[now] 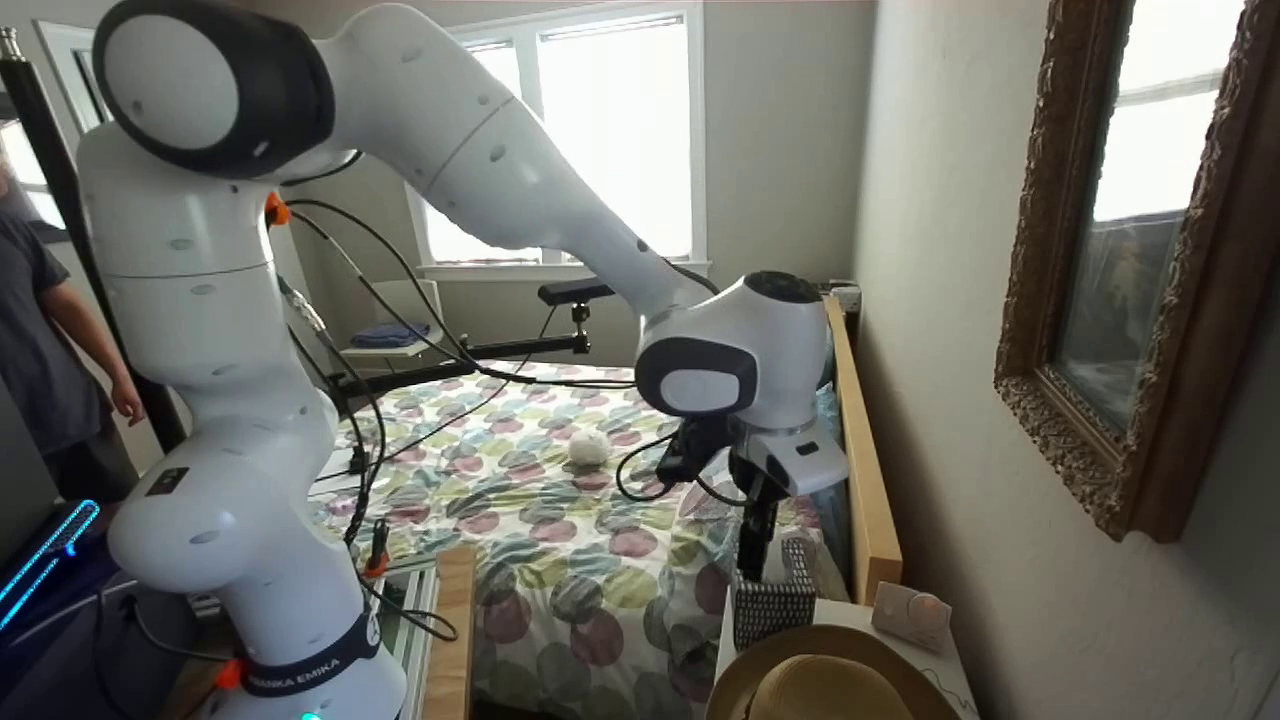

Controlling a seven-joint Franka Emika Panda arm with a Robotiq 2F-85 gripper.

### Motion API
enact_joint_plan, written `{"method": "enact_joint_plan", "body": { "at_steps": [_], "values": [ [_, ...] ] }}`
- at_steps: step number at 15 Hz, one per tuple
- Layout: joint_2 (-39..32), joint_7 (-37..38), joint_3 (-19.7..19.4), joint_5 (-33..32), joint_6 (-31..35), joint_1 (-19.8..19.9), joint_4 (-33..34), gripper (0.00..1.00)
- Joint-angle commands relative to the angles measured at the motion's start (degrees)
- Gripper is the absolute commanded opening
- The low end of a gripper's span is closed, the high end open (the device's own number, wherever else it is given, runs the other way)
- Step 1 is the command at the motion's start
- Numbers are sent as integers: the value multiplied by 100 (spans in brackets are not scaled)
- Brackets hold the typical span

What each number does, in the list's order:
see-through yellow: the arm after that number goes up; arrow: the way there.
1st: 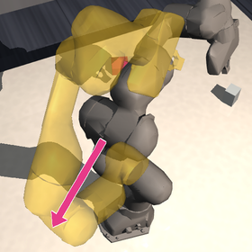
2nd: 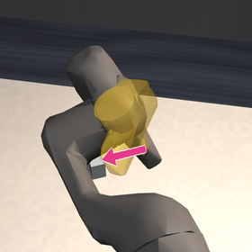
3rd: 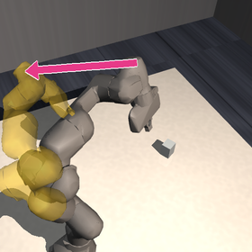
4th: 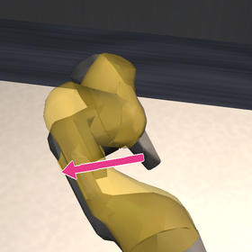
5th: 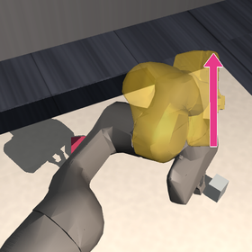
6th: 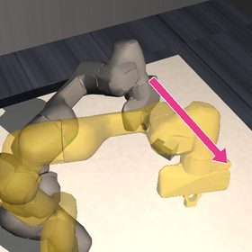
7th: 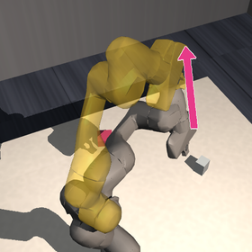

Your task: Hang the brown hat on the picture frame.

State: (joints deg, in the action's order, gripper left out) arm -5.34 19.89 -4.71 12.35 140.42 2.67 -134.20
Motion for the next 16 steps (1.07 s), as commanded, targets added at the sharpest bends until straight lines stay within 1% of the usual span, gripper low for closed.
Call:
{"method": "enact_joint_plan", "body": {
  "at_steps": [1, 3, 9, 11, 12, 16],
  "values": [
    [-818, 211, -11, 100, 453, 39, 445, 100],
    [-1190, 162, -53, 24, 570, 47, 671, 100],
    [-1858, -517, -4, 34, 355, 223, 1432, 100],
    [-1988, -688, -3, 43, 156, 304, 1667, 100],
    [-1795, -445, -60, -6, 427, 170, 1331, 100],
    [-1935, -468, -88, -57, 393, 171, 1439, 100]
  ]
}}
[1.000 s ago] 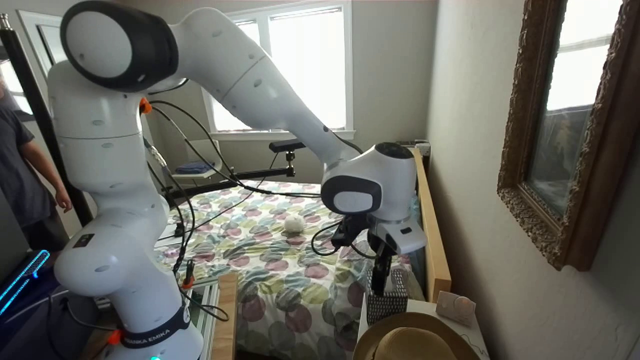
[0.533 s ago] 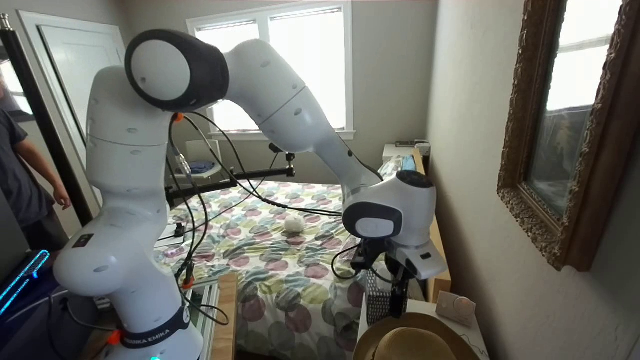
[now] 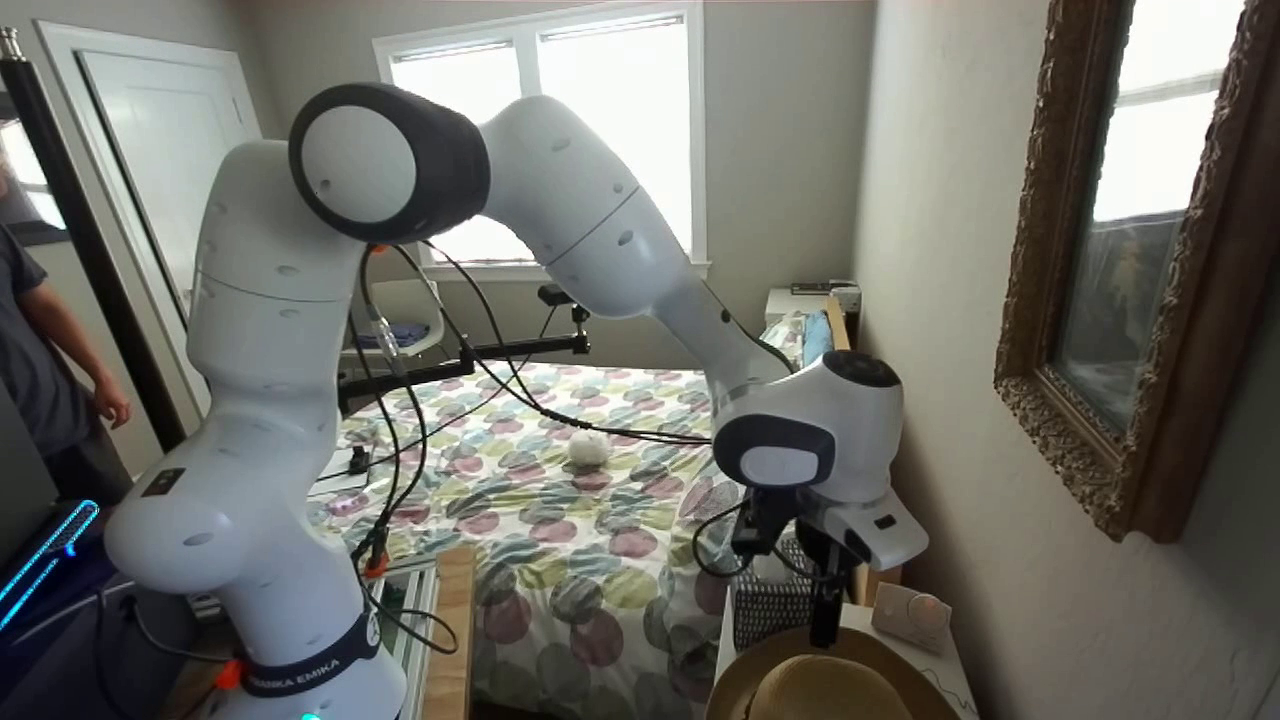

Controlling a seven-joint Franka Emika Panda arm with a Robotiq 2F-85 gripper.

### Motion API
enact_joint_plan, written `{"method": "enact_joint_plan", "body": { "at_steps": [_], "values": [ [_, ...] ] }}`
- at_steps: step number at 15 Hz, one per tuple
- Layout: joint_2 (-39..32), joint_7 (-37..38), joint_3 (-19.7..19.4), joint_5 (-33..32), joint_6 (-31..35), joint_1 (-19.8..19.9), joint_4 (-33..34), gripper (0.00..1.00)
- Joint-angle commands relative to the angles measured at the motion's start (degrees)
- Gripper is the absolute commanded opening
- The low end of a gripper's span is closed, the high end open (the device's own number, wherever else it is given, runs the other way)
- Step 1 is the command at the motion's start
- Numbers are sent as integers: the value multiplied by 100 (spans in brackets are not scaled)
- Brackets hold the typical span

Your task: Hang the brown hat on the picture frame.

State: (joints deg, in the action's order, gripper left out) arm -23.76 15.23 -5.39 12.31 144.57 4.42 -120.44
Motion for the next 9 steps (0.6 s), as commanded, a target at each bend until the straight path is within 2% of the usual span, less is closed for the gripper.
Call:
{"method": "enact_joint_plan", "body": {
  "at_steps": [1, 4, 9],
  "values": [
    [-132, -149, 2, -76, 11, 27, 66, 100],
    [-284, -287, -82, -375, 161, -19, 109, 100],
    [-521, -538, -79, -488, 484, 25, 166, 100]
  ]
}}
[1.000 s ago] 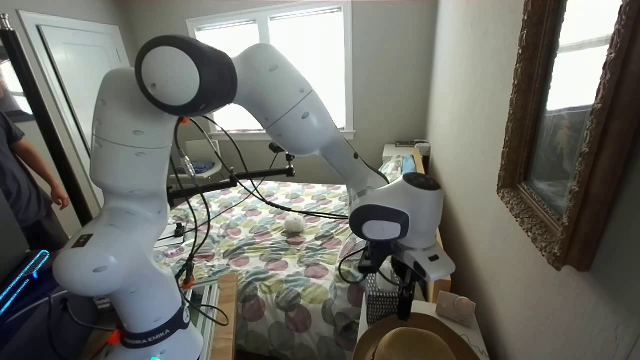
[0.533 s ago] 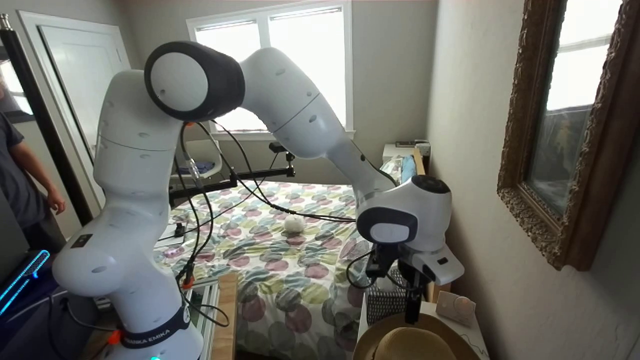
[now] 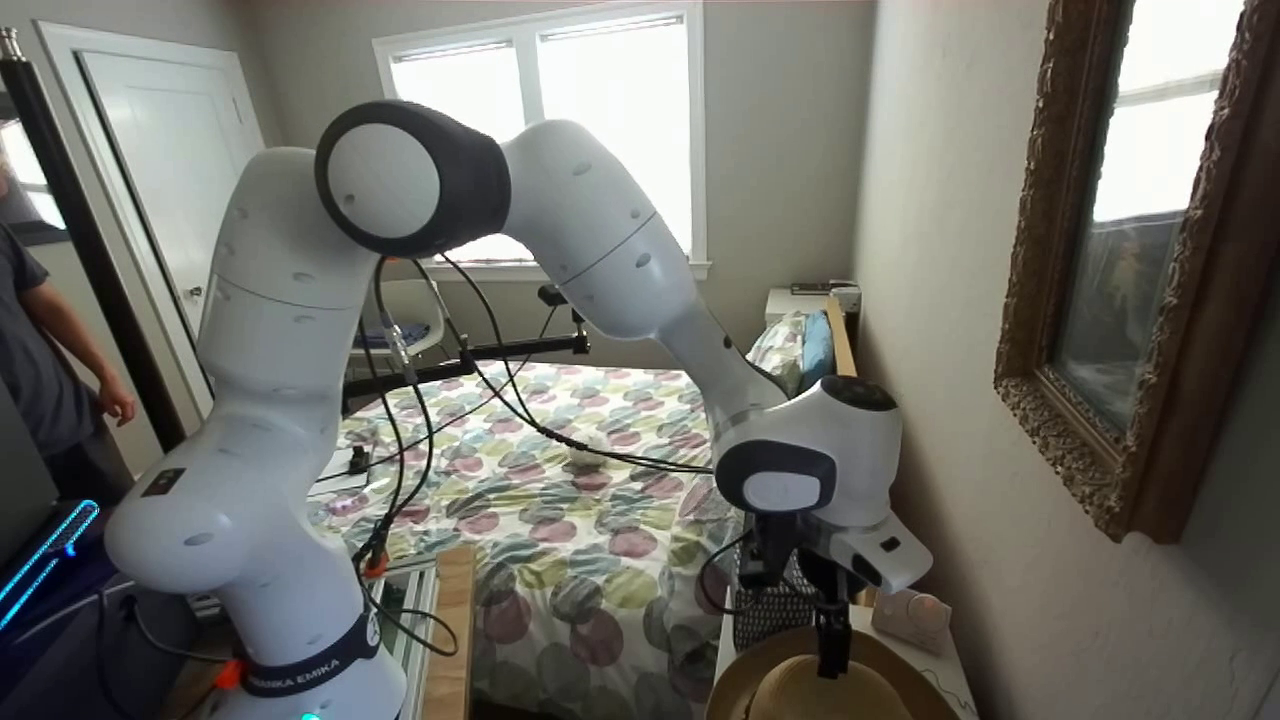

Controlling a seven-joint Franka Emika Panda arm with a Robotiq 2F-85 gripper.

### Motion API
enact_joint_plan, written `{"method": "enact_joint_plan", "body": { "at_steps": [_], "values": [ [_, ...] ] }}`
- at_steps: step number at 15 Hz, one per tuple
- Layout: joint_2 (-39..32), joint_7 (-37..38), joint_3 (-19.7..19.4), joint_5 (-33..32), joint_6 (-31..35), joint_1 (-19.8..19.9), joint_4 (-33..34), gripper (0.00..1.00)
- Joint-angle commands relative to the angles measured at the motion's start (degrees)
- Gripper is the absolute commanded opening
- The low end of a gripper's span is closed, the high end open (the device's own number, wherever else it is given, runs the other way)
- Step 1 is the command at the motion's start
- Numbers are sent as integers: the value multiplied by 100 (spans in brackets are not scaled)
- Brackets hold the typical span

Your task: Hang the brown hat on the picture frame.

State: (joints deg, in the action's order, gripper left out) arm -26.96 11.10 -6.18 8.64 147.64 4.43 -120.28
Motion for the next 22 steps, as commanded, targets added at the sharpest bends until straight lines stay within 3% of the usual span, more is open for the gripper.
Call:
{"method": "enact_joint_plan", "body": {
  "at_steps": [1, 2, 4, 14, 16, 22],
  "values": [
    [-230, -145, 8, -103, 232, 28, 159, 100],
    [-267, -133, 5, -99, 282, 20, 180, 98],
    [-334, -111, 5, -81, 334, 19, 229, 73],
    [-414, -31, -76, -98, 440, 5, 267, 4],
    [-423, -12, -102, -110, 441, -5, 268, 0],
    [-123, 242, -401, -287, 460, -136, 97, 1]
  ]
}}
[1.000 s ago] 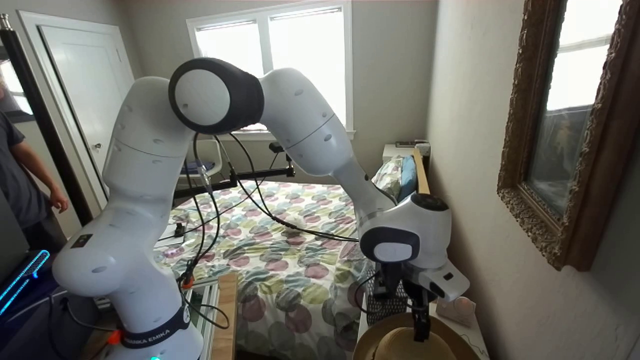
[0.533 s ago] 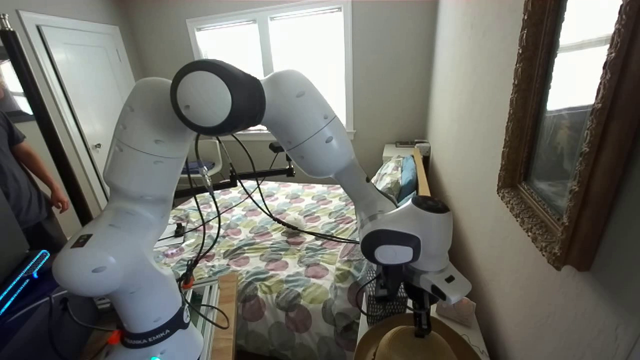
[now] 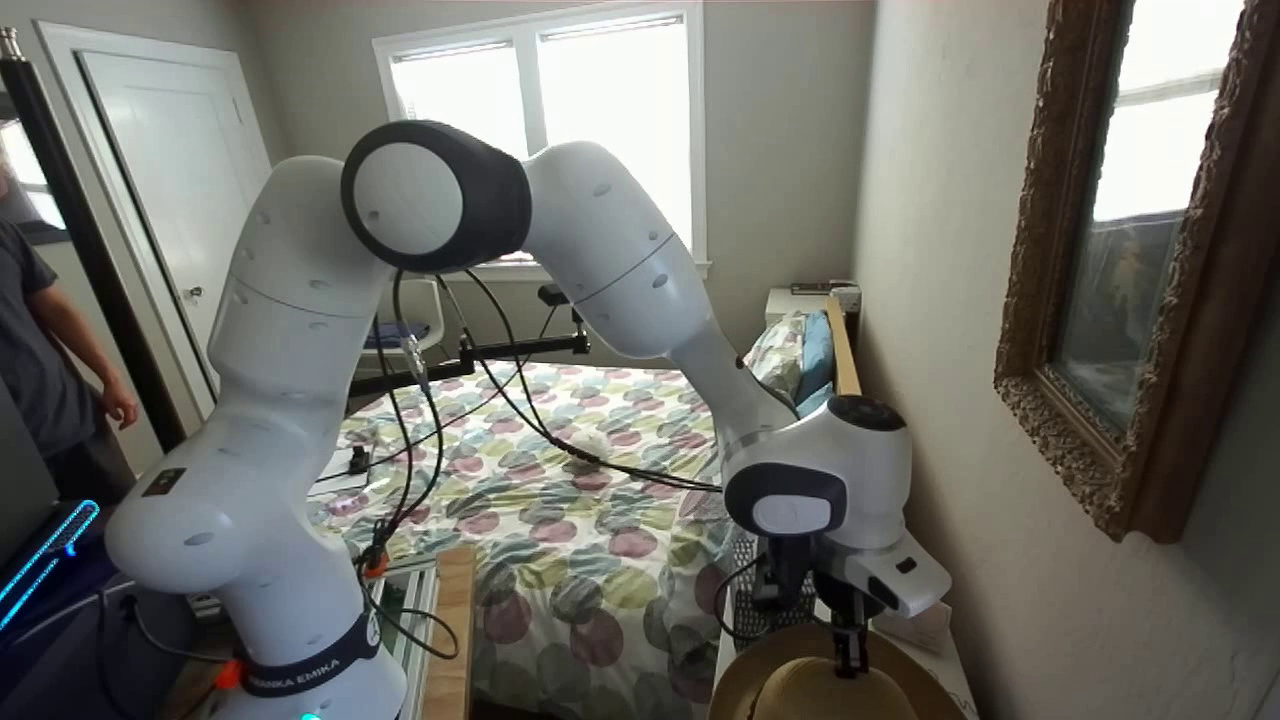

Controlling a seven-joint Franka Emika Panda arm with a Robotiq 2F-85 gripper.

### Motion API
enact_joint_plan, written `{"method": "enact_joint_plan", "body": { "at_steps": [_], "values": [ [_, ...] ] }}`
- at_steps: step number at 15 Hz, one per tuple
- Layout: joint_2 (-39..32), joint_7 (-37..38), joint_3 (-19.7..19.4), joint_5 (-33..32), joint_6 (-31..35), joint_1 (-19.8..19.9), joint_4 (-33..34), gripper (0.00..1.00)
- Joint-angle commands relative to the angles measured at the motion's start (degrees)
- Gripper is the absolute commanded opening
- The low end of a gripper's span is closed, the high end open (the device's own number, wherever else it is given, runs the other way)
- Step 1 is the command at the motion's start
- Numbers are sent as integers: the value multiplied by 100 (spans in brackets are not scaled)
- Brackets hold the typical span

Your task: Hang the brown hat on the picture frame.

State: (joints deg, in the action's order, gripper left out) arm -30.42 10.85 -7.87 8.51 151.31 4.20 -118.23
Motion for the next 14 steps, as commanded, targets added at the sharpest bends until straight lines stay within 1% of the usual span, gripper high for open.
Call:
{"method": "enact_joint_plan", "body": {
  "at_steps": [1, 4, 7, 11, 14],
  "values": [
    [328, 298, -295, -311, 117, -129, -168, 1],
    [731, 607, -586, -547, 164, -266, -398, 1],
    [1256, 1185, -960, -1034, 215, -529, -700, 1],
    [1926, 2373, -1477, -2082, 282, -906, -1051, 1],
    [2480, 3488, -1647, -3057, 150, -962, -1213, 1]
  ]
}}
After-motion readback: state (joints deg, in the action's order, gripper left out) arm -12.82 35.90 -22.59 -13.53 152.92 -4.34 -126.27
